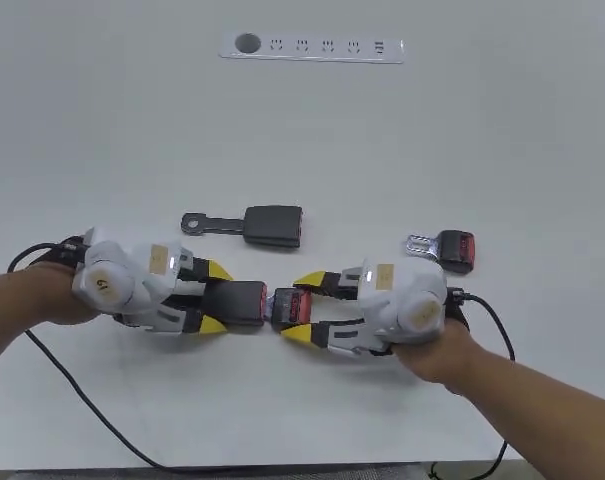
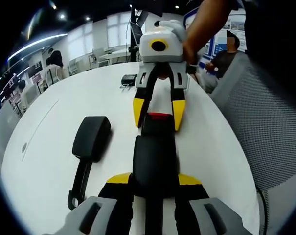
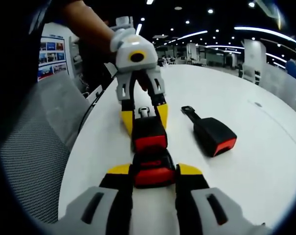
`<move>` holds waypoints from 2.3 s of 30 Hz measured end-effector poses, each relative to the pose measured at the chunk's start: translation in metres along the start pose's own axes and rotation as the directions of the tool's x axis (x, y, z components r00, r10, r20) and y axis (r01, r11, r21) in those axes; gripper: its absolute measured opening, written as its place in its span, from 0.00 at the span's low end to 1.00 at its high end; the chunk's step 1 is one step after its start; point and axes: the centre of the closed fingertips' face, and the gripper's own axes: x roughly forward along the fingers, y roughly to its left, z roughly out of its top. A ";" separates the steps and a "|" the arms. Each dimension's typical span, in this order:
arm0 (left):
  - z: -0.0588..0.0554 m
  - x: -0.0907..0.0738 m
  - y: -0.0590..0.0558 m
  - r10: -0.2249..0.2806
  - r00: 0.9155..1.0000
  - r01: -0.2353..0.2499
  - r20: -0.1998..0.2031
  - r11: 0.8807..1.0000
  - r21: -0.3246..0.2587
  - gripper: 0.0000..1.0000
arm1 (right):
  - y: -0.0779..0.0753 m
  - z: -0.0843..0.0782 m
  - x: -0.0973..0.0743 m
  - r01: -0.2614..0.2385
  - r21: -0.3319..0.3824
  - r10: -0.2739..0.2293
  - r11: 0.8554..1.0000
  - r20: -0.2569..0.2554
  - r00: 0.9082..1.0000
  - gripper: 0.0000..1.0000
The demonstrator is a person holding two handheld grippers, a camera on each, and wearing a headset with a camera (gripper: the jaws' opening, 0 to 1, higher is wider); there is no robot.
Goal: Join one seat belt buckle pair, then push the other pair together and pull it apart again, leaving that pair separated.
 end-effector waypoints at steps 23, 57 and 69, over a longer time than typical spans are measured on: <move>0.030 -0.007 0.003 0.069 0.997 -0.066 0.025 0.994 -0.091 0.57 | 0.002 0.031 -0.009 0.089 -0.020 -0.088 0.996 0.061 0.994 0.74; 0.062 0.003 0.093 0.174 0.984 -0.170 0.033 0.980 -0.106 0.68 | -0.121 -0.059 -0.165 0.258 0.149 -0.245 0.955 -0.104 0.964 0.82; 0.039 0.024 0.095 0.119 0.992 -0.121 -0.032 0.989 -0.088 0.58 | -0.112 -0.090 -0.157 0.115 0.123 -0.088 0.986 -0.203 0.975 0.69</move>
